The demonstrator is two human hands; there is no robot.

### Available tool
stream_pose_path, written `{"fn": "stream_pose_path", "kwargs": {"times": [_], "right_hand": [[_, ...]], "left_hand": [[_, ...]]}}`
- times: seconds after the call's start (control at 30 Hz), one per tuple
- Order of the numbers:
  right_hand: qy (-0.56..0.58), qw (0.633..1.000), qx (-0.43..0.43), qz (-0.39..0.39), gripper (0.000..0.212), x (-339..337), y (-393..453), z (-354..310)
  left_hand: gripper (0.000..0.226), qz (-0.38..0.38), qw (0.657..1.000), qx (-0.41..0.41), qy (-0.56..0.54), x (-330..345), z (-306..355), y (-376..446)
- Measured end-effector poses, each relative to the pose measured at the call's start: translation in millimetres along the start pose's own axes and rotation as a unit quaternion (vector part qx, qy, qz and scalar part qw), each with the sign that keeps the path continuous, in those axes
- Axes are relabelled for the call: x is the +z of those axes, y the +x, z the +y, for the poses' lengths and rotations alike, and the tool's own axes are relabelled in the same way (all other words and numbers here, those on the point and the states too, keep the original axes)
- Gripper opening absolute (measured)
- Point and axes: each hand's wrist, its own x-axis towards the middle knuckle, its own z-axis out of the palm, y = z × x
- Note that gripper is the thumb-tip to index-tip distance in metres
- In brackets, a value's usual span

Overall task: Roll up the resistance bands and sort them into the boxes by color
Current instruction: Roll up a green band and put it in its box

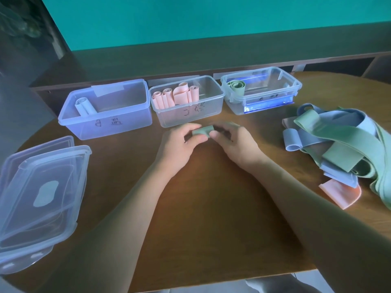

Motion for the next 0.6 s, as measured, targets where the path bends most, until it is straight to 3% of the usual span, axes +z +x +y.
{"fn": "stream_pose_path", "kwargs": {"times": [0.17, 0.37, 0.6], "right_hand": [[0.126, 0.992, 0.021, 0.012, 0.029, -9, -17, -3], [0.286, 0.951, 0.096, 0.069, 0.025, -35, -30, 1], [0.224, 0.964, 0.091, 0.113, 0.015, -98, -14, 3]], "left_hand": [[0.030, 0.004, 0.997, 0.005, -0.073, 5, 10, -7], [0.019, -0.020, 0.988, 0.005, -0.152, 30, 39, -13], [0.015, 0.000, 0.973, 0.001, -0.232, 67, 65, 1]]}}
